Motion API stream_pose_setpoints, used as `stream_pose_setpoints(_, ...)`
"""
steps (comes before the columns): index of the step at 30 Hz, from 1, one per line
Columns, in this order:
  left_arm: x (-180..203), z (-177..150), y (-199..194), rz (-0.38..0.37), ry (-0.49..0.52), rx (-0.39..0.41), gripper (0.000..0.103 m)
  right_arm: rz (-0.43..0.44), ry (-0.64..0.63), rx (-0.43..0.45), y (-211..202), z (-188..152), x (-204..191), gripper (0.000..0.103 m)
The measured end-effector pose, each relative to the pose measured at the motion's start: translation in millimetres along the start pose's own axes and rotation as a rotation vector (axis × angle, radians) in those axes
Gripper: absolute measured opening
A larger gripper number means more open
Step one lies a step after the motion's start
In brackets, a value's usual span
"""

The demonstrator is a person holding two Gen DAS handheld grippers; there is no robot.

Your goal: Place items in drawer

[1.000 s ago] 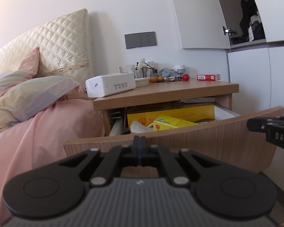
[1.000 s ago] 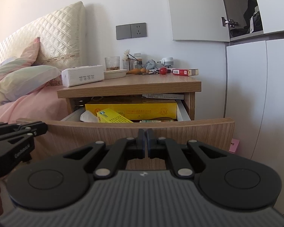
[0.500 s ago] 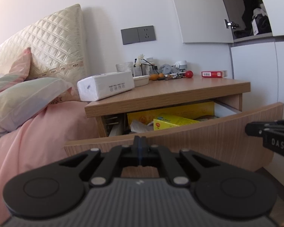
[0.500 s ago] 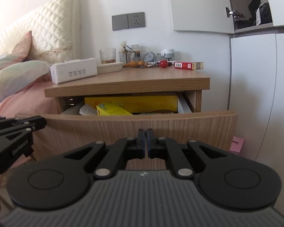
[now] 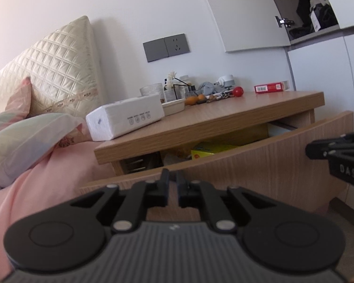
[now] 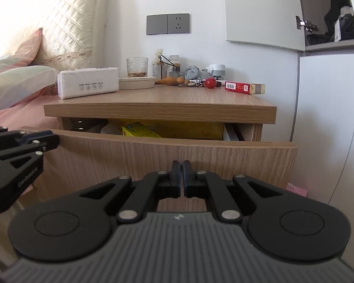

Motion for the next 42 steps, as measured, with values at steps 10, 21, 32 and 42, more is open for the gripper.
stream_pose_setpoints(10, 6, -1, 30, -0.028, -0.03, -0.016, 0.01, 0.02, -0.046, 0.06, 23, 2, 4, 0.004)
stream_pose_setpoints(21, -2, 5, 61, -0.05, -0.106, -0.017, 0.009, 0.003, 0.027, 0.059, 52, 2, 17, 0.003)
stream_pose_setpoints(32, -2, 6, 76, -0.044, -0.11, -0.005, 0.009, 0.004, 0.052, 0.069, 69, 1, 21, 0.003)
stream_pose_setpoints(42, -1, 7, 81, -0.037, -0.104, -0.003, 0.01, -0.006, 0.106, 0.051, 75, 0, 33, 0.001)
Point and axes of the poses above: each gripper's, at about its wrist camera, not at the fingertips, and y roughly the way its jaws point, x to its right, z to its top, the point moved 10 cm from there along y, roughly the way its jaws point, and after that the axes turned 2 degrees about x, right-handed, at the moved point
